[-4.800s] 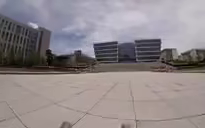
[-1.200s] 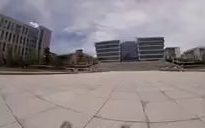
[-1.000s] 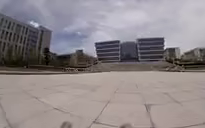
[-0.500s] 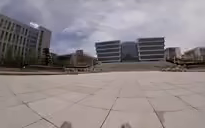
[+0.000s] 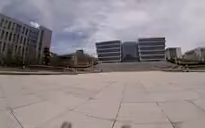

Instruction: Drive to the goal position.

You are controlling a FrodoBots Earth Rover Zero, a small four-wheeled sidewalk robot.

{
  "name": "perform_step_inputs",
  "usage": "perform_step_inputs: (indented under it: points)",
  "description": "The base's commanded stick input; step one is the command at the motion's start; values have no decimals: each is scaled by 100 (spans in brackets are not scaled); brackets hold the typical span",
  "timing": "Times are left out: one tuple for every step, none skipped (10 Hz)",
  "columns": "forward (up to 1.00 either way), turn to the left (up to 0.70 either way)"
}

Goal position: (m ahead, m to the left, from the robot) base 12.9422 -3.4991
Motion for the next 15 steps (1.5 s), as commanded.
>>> perform_step_inputs:
  points:
    - [70, 0]
    - [70, 0]
    - [70, 0]
    - [70, 0]
    - [70, 0]
    - [70, 0]
    - [70, 0]
    - [70, 0]
    - [70, 0]
    - [70, 0]
    - [70, 0]
    - [70, 0]
    - [70, 0]
    - [70, 0]
    - [70, 0]
